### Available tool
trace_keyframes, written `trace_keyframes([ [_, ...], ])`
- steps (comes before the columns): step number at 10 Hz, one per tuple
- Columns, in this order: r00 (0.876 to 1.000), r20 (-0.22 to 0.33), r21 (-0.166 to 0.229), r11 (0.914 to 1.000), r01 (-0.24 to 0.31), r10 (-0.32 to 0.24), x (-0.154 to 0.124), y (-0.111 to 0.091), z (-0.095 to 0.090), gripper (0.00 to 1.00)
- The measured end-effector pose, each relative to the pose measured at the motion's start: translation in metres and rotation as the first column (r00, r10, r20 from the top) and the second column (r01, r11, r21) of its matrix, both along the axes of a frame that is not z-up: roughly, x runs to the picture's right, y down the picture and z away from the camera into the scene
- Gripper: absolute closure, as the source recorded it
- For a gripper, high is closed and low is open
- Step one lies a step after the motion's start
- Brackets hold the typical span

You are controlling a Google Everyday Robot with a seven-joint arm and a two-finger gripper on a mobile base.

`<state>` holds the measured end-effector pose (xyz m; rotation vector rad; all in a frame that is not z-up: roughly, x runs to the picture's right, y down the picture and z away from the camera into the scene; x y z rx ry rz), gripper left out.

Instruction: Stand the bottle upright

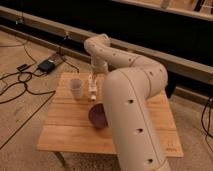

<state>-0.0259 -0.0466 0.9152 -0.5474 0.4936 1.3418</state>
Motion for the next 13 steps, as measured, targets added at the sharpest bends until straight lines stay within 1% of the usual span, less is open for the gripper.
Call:
trace_keyframes([
  [1, 1.000, -0.001, -0.011, 0.9999, 0.000, 0.000, -0.004, 0.004, 0.009, 0.35],
  [2, 1.000, 0.000, -0.016, 0.9999, -0.001, 0.001, -0.007, 0.005, 0.014, 0.35],
  [5, 1.000, 0.021, -0.022, 0.9998, 0.002, -0.001, -0.018, 0.005, 0.021, 0.35],
  [7, 0.999, 0.033, -0.025, 0.9995, 0.020, -0.019, -0.022, 0.009, 0.026, 0.35],
  [10, 0.998, 0.038, -0.021, 0.9982, 0.056, -0.055, -0.025, 0.012, 0.039, 0.35],
  [11, 0.996, 0.048, -0.018, 0.9972, 0.073, -0.072, -0.029, 0.012, 0.045, 0.35],
  [13, 0.995, 0.062, -0.013, 0.9968, 0.079, -0.078, -0.034, 0.010, 0.049, 0.35],
])
